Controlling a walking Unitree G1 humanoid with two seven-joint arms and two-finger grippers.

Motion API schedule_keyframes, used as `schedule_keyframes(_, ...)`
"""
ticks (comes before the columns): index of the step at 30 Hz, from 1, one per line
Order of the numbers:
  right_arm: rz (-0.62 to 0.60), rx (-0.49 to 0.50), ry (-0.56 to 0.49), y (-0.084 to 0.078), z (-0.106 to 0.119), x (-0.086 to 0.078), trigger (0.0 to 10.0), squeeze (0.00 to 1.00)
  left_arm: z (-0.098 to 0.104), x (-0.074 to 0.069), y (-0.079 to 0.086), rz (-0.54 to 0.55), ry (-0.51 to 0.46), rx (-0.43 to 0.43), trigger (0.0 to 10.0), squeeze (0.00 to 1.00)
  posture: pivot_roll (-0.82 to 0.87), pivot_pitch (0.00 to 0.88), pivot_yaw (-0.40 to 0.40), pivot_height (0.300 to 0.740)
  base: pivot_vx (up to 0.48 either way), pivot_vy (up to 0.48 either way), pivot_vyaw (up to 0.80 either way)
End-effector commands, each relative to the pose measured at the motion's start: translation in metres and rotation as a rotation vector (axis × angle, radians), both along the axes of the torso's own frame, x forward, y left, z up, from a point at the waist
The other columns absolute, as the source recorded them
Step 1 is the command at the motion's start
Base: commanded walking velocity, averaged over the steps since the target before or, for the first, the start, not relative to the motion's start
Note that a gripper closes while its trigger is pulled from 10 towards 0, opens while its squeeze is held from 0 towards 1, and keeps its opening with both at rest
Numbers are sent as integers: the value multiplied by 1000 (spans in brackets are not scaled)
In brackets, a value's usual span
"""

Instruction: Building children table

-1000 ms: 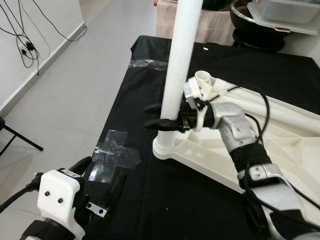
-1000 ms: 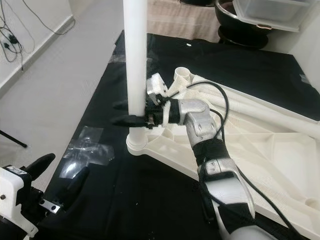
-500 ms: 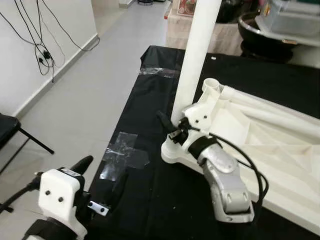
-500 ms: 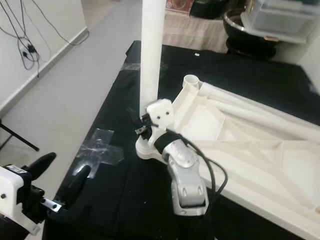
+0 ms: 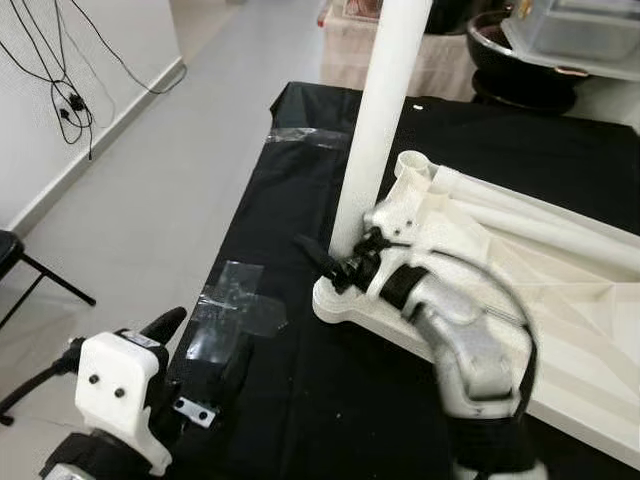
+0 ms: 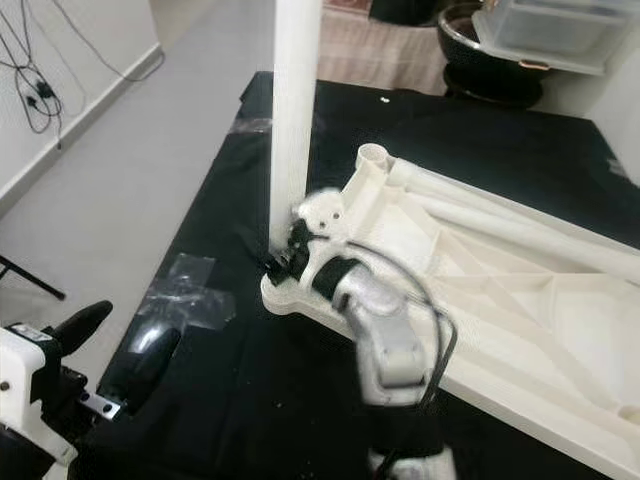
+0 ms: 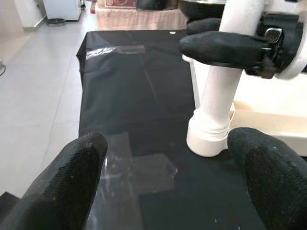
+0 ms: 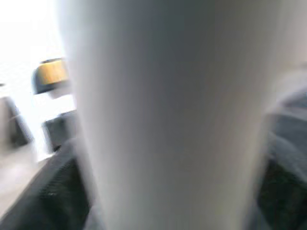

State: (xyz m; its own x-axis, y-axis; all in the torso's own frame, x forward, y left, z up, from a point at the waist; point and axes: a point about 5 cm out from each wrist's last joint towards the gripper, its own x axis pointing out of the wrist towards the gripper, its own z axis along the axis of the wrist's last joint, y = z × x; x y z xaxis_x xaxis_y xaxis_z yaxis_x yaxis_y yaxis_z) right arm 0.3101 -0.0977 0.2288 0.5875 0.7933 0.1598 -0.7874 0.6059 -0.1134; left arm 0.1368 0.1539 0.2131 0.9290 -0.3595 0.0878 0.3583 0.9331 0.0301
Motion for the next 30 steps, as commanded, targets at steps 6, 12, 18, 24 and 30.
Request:
schedule_keyframes(6, 186, -182, 23, -20, -11, 15, 10000, 1000, -3, -1, 0, 5, 29, 11, 10000, 0, 204, 181, -89, 740, 0, 0, 0)
schedule_keyframes(12, 230, -269, 58, -28, -15, 25, 10000, 0, -3, 0, 0, 6, 28, 11, 10000, 0, 208, 181, -90, 740, 0, 0, 0)
schedule_keyframes(18, 301, -196, 123, -34, -8, 39, 10000, 0, -3, 0, 0, 8, 27, 11, 10000, 0, 213, 180, -92, 740, 0, 0, 0)
schedule_keyframes(24, 361, -203, 132, -37, -10, 41, 0, 0, -3, 0, 1, 11, 26, 12, 10000, 0, 214, 182, -94, 740, 0, 0, 0)
schedule_keyframes(30, 366, -203, 134, -40, -13, 40, 0, 0, -3, 0, 0, 12, 26, 12, 10000, 0, 210, 183, -94, 740, 0, 0, 0)
